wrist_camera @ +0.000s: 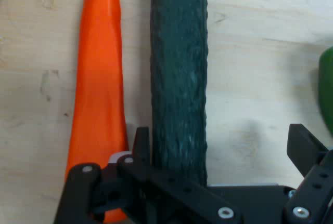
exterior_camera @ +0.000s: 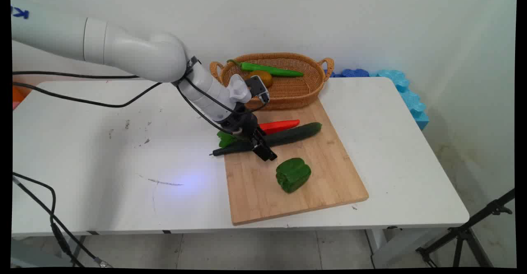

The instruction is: Pick up the potato from the vegetable basket

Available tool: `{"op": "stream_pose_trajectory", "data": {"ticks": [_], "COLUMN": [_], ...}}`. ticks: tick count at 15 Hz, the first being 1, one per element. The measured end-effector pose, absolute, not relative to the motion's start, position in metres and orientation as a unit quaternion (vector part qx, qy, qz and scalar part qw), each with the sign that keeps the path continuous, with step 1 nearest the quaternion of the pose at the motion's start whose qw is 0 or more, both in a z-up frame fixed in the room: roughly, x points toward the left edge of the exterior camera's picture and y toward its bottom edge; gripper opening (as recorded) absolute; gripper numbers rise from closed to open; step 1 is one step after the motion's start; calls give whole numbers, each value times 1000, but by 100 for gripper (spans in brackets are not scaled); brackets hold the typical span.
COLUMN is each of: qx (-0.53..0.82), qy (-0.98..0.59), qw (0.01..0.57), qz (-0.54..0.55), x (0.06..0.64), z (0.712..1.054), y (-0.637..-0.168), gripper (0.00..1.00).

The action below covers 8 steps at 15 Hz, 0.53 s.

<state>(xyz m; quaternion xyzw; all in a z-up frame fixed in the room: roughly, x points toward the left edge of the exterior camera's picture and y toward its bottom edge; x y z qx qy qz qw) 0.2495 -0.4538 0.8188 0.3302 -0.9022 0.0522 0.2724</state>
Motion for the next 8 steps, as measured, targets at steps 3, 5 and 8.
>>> {"op": "stream_pose_trajectory", "data": {"ticks": [3, 5, 8], "qx": [326, 325, 322], "qy": [-902, -902, -902], "qw": [277, 279, 281], "qz": [54, 56, 57], "x": [249, 250, 253], "z": [823, 828, 842], "y": [-454, -454, -458], "gripper": [100, 100, 100]}}
